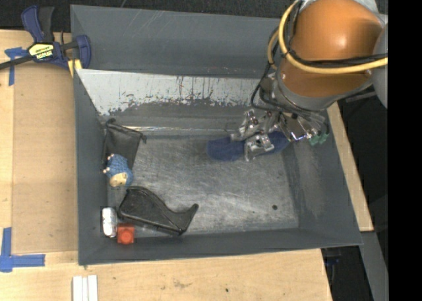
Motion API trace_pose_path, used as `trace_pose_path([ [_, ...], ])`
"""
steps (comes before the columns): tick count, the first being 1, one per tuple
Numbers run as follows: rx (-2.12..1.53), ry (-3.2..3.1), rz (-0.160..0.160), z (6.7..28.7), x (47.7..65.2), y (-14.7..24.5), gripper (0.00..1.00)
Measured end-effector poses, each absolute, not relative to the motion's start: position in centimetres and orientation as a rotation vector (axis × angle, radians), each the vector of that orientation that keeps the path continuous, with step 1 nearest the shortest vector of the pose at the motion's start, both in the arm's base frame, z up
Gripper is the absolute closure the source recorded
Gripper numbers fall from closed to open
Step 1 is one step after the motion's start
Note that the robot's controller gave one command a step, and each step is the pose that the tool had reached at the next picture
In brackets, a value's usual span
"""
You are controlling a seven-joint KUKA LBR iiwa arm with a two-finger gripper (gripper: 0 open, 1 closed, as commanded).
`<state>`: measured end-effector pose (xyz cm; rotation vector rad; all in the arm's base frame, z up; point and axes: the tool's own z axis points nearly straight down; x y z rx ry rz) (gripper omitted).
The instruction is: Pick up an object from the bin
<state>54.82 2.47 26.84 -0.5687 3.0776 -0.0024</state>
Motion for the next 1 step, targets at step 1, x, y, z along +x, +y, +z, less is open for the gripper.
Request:
trace_pose_path([
  [1,-0.645,3.076,0.002,21.23,58.2,3.21,1.0],
])
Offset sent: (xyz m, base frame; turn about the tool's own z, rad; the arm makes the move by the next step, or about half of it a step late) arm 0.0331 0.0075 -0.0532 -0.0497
